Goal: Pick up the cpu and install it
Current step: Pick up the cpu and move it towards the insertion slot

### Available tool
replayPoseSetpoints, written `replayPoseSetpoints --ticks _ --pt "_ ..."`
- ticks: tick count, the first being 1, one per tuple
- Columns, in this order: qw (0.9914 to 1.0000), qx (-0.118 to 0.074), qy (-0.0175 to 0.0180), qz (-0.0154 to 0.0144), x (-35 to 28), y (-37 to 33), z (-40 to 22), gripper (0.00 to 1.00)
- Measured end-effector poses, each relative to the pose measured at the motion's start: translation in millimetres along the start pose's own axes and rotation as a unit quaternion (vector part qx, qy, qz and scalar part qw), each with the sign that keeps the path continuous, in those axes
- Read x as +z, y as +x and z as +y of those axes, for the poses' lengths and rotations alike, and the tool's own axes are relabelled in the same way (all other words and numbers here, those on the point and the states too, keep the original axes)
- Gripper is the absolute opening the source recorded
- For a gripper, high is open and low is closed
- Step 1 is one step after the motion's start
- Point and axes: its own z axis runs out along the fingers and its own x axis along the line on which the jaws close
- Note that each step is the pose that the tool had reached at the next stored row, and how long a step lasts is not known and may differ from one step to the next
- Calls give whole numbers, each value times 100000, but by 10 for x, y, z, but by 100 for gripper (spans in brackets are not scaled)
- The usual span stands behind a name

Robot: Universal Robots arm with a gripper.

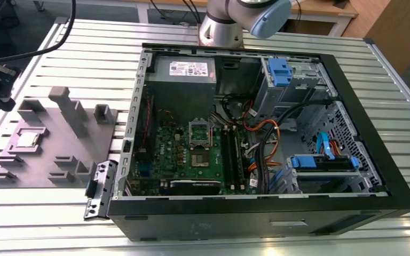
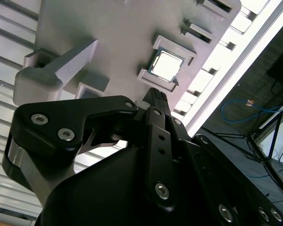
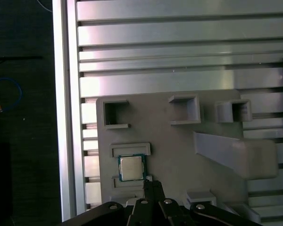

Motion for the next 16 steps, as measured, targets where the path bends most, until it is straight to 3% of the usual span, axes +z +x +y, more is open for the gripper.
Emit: replayPoseSetpoints --ticks 8,16 --pt "100000 3 8 11 47 57 -6 11" --pt "100000 -1 19 15 154 108 -15 11"
